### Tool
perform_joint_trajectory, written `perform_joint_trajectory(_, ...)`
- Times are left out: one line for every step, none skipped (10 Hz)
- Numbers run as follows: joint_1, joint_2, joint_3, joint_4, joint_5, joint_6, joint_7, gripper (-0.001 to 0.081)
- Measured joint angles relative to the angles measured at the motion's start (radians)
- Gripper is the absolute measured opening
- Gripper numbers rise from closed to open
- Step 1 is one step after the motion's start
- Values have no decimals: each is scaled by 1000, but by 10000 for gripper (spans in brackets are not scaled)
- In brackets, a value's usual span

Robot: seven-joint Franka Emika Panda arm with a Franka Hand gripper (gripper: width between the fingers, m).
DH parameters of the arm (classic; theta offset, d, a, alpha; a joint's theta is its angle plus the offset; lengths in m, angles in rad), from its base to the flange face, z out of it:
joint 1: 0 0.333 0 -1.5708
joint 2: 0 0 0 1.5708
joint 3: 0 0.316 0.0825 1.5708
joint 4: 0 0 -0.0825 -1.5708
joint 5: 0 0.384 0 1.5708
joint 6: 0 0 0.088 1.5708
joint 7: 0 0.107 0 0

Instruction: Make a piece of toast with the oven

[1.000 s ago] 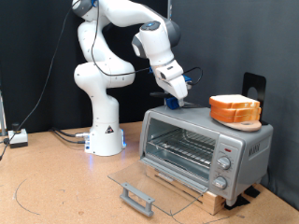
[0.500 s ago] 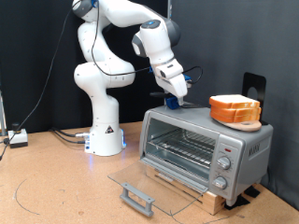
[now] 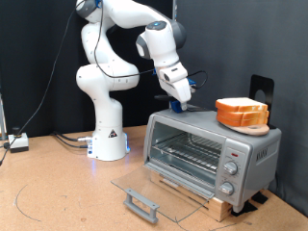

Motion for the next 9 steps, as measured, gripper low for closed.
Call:
perform_joint_trajectory(0, 0, 0, 0, 0, 1, 0, 807)
perform_joint_trajectory(-1, 0, 0, 0, 0, 2, 0, 807)
perform_joint_trajectory(-4, 0, 0, 1, 0, 2, 0, 807)
perform_joint_trajectory(-9, 0, 0, 1, 0, 2, 0, 687)
perform_joint_trajectory(-14, 0, 0, 1, 0, 1, 0, 510)
perform_joint_trajectory(-19, 0, 0, 2, 0, 1, 0, 510)
perform_joint_trajectory(-25, 0, 0, 2, 0, 0, 0, 394)
perform_joint_trajectory(-29, 0, -1, 2, 0, -1, -1, 394)
perform_joint_trajectory(-31, 0, -3, 3, 0, -3, -2, 396)
